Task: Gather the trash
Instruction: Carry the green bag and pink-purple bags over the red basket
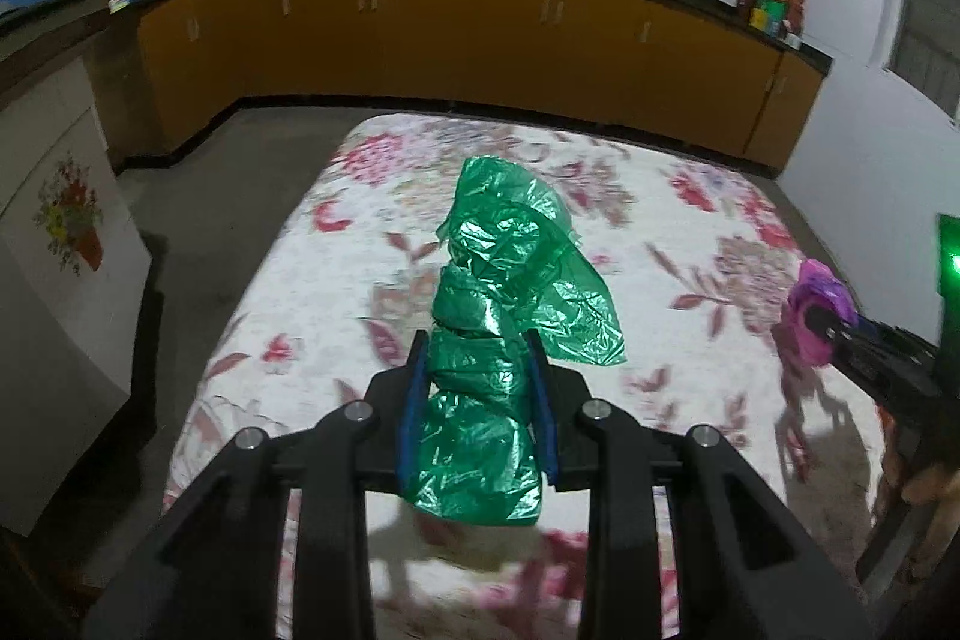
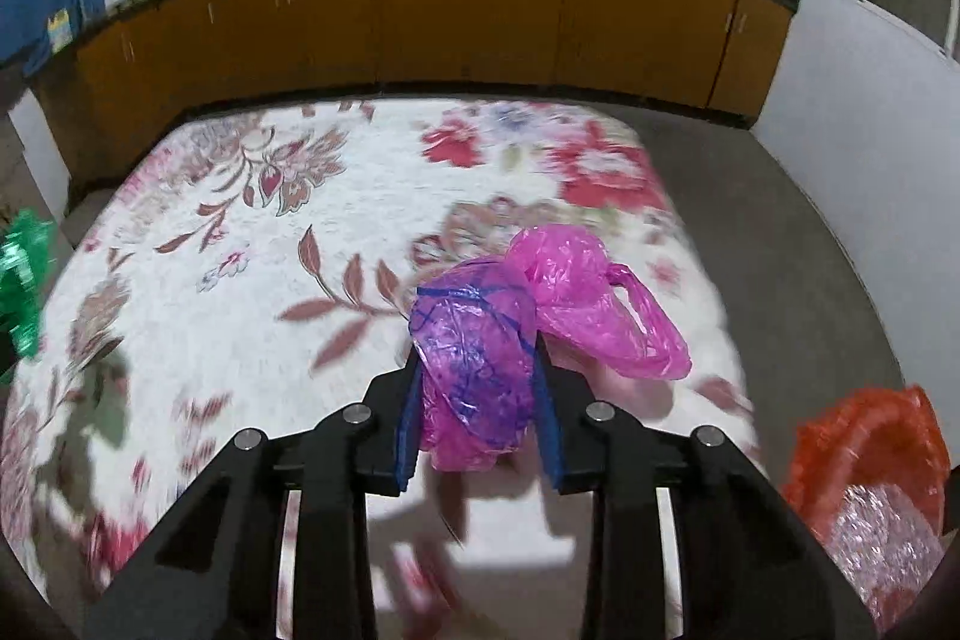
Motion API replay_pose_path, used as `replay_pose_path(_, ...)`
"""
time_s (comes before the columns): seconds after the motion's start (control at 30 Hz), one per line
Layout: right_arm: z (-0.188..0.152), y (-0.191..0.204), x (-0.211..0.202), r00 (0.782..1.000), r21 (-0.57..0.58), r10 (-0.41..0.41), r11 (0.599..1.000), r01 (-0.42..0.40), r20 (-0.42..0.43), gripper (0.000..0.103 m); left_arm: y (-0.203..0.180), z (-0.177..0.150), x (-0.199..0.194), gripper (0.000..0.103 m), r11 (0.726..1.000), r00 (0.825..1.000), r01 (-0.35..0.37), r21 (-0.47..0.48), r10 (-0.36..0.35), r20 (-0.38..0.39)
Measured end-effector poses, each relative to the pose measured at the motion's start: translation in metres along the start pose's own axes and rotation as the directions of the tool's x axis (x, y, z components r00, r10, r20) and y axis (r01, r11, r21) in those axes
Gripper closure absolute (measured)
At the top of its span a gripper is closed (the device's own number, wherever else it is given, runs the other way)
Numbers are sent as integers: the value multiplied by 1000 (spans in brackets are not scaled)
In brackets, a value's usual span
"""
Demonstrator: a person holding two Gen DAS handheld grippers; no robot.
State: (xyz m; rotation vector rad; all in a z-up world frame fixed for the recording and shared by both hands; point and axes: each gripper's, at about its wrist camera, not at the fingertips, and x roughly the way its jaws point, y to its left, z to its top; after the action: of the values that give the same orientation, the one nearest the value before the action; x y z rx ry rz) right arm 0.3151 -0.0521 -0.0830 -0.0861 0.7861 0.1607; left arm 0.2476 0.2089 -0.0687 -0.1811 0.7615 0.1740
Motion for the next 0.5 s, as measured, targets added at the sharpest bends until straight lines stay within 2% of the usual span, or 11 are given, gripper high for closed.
replay_pose_path(0.23, -24, -35, -80, 996, -32, -11, 999, 14, 92, 71, -48, -2, -25, 72, 996, 998, 68, 55, -68, 11)
replay_pose_path(0.5, -40, -70, -132, 988, 1, -49, 999, 49, 143, 71, -104, -7, -57, 72, 982, 990, 132, 136, -138, 30)
